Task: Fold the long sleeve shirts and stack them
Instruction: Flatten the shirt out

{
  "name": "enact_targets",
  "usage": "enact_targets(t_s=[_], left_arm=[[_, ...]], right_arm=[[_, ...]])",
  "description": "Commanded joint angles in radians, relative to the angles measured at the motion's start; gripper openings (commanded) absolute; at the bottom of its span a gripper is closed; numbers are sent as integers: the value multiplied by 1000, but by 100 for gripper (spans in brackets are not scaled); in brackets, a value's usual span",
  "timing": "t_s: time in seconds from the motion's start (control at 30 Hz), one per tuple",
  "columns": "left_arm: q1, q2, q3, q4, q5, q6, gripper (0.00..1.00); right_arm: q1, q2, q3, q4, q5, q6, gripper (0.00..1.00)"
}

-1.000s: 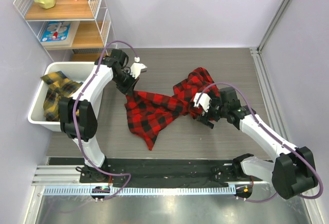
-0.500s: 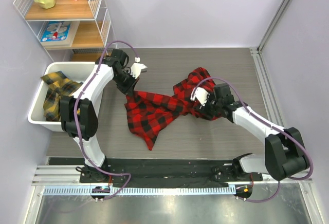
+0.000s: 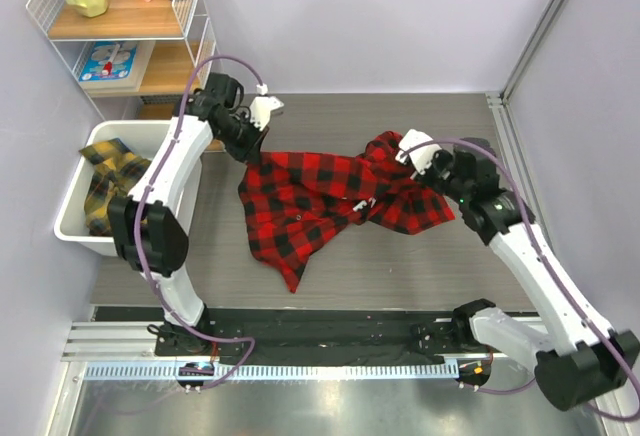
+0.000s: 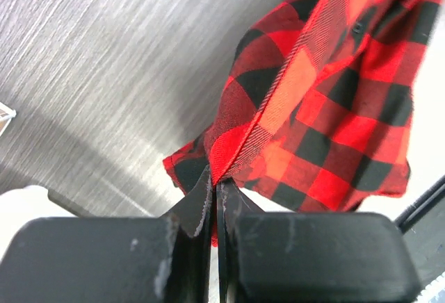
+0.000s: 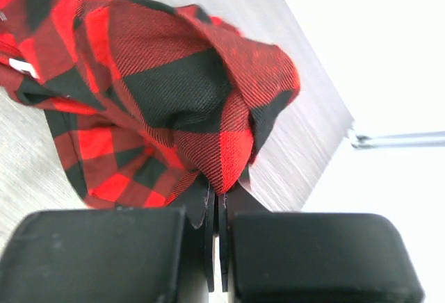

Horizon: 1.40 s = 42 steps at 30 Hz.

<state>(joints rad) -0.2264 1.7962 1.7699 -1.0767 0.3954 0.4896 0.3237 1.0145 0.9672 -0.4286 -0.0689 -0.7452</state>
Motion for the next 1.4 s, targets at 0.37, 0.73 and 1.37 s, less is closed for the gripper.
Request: enact_targets(t_s=[0.37,0.73,1.37], left_arm=[[-53,-290,72,-68,43,-40,0],[-54,359,904,157,-234,-183,0],[9,-210,195,880,0,-206,0]], right_arm=[[-5,-104,429,-372,213,142,1],[-253,618,987,83,238,158,1],[-290,149,784,348,83,3,1]])
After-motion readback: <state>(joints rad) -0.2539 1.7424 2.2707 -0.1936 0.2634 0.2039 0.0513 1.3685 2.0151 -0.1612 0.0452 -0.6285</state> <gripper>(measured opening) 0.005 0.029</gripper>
